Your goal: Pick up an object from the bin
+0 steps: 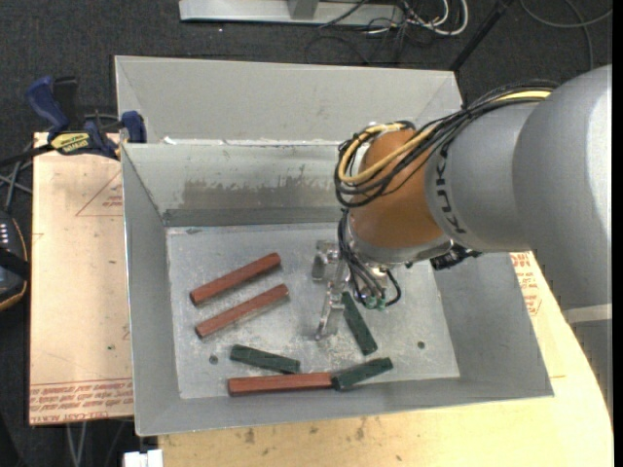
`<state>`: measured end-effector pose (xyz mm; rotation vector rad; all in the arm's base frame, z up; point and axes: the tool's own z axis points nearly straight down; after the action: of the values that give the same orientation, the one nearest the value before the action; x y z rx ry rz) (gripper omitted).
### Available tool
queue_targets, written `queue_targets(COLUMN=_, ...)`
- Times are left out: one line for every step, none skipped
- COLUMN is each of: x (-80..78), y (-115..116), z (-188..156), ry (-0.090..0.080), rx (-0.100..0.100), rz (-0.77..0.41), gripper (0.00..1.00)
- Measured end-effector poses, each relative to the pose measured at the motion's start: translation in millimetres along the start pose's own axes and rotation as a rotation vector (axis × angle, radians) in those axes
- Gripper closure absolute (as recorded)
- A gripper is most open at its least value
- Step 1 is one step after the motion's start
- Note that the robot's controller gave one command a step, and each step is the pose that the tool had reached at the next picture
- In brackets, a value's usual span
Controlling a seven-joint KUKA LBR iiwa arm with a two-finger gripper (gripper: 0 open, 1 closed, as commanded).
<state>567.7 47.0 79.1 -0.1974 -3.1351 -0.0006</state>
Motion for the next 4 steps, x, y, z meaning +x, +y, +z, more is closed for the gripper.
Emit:
queue_targets(x=-53.1, y=-122, z=8, ry=-0.007, rx=0.004, rz=-0.489, gripper=1.0)
queue_targets(x=-51.5, y=-116, z=9, ry=-0.004, rx=-0.001, rz=-0.495, gripper=0.0)
queue_targets(x=-51.5, y=-116, z=9, ry=-0.004, rx=-0.001, rz=-0.495, gripper=0.0)
queue_targets(x=-26.3, y=-82, z=2, ry=-0.001, rx=0.002, rz=-0.503, gripper=0.0)
